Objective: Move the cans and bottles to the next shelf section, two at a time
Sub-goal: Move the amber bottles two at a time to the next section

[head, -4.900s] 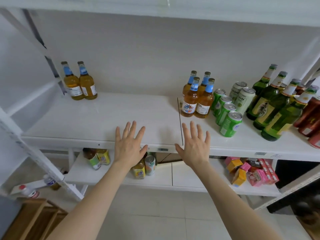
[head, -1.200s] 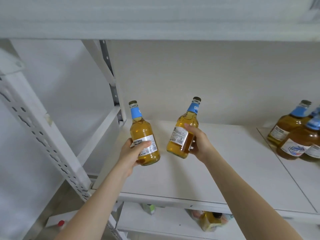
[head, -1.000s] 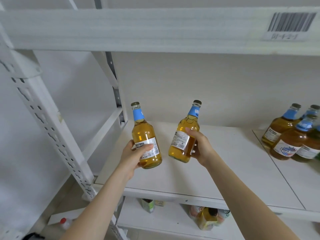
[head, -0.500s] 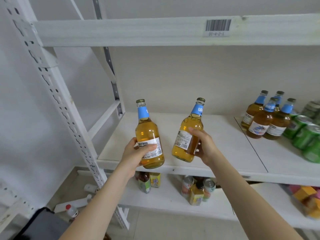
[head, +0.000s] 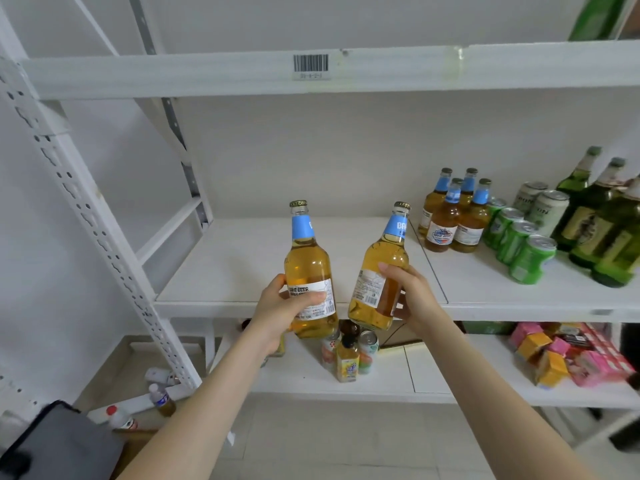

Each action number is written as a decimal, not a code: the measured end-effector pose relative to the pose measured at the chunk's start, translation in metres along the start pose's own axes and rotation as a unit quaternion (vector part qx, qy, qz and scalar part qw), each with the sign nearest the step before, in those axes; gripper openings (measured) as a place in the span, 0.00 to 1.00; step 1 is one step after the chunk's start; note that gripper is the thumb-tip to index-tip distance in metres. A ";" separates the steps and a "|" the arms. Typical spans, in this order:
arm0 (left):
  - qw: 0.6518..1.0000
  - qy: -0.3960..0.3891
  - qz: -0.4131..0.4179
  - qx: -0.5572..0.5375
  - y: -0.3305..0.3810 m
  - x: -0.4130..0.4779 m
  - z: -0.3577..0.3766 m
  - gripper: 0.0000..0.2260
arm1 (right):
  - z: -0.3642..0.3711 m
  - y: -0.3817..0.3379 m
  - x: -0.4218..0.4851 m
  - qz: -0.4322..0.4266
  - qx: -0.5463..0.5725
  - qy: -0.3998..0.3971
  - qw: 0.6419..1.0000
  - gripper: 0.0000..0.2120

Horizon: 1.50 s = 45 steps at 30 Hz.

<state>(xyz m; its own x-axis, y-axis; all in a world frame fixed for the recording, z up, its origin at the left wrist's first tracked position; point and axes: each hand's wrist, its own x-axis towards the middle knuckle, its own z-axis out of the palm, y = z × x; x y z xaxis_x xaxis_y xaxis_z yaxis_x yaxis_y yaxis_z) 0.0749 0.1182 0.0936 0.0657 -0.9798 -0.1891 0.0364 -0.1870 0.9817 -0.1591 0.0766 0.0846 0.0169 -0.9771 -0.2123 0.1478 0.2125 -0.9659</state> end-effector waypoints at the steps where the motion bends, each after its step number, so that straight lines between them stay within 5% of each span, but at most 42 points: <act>1: 1.000 -0.003 0.001 0.001 0.000 0.000 0.013 0.20 | -0.012 -0.002 -0.001 0.000 0.002 0.004 1.000 0.29; 19: 1.000 0.009 -0.013 0.002 -0.015 0.028 0.259 0.25 | -0.258 -0.045 0.013 0.005 -0.008 0.052 0.999 0.26; 28: 0.999 -0.013 0.024 0.045 -0.008 0.125 0.303 0.25 | -0.289 -0.046 0.095 -0.027 -0.006 0.076 0.997 0.21; 45: 0.992 -0.031 0.048 0.110 -0.049 0.240 0.325 0.31 | -0.287 -0.007 0.196 -0.139 -0.048 0.095 0.985 0.30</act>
<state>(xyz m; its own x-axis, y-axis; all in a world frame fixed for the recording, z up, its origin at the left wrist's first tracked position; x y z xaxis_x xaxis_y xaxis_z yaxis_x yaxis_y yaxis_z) -0.2356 -0.1308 0.0081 -0.0035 -0.9951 -0.0986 -0.1853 -0.0962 0.9780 -0.4406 -0.1118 0.0077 -0.1972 -0.9792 0.0481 0.0271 -0.0545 -0.9981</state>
